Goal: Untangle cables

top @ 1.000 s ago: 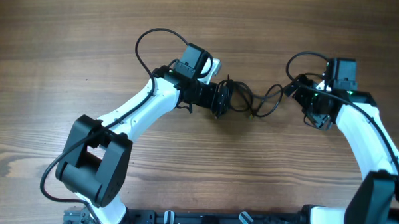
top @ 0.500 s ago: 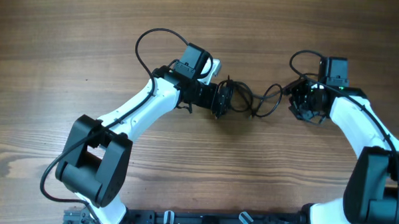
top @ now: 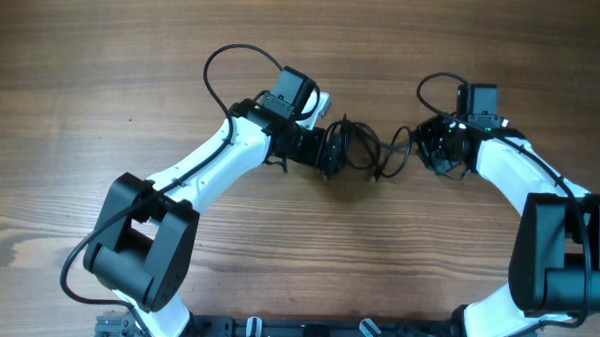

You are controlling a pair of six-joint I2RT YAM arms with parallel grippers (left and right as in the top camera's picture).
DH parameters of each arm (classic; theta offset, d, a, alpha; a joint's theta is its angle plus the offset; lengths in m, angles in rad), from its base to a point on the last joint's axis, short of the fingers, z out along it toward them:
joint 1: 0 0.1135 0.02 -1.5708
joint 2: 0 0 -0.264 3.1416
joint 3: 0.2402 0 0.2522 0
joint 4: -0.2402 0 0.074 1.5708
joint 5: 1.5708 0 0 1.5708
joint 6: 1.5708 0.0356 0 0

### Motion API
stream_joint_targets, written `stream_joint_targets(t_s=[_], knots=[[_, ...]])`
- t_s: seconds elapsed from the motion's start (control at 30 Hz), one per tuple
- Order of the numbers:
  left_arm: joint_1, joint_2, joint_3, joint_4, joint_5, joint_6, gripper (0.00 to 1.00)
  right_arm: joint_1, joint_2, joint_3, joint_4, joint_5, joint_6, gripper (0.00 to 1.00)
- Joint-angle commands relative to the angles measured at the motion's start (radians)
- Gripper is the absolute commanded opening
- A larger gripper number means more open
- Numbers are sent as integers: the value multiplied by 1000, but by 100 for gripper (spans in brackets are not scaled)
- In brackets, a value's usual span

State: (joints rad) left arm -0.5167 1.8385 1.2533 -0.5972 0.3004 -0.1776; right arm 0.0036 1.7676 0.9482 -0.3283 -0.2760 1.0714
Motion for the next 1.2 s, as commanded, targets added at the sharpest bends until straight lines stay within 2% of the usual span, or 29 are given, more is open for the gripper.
stream_joint_targets(t_s=[0.0, 0.07, 0.23, 0.43, 0.63, 0.83, 0.97, 1.03, 1.1, 1.17], knots=[[-2, -6, -11, -27, -109, 16, 89, 3, 21, 7, -16, 66, 4, 18], [-2, -6, -11, -36, -121, 16, 89, 3, 21, 7, -31, 85, 3, 4], [-2, -6, -11, -27, -113, 16, 96, 3, 24, 7, -51, 129, 4, 4], [-33, -6, -11, -15, -81, 70, 95, 3, 24, 7, -51, 131, 3, 4], [-66, -5, -11, 34, -55, 68, 100, 3, 24, 7, -57, 131, 3, 4], [-84, 35, -11, 89, -66, -22, 98, 3, 24, 7, -61, 130, 2, 4], [-84, 80, -11, 122, -66, -35, 87, 3, 24, 7, -62, 131, 2, 4], [-84, 97, -11, 141, -66, -40, 78, 3, 24, 7, -62, 131, 2, 4], [-83, 104, -11, 159, -67, -40, 66, 3, 24, 7, -62, 130, 2, 4], [-79, 104, -11, 165, -76, -40, 43, 3, 24, 7, -62, 131, -1, 4]])
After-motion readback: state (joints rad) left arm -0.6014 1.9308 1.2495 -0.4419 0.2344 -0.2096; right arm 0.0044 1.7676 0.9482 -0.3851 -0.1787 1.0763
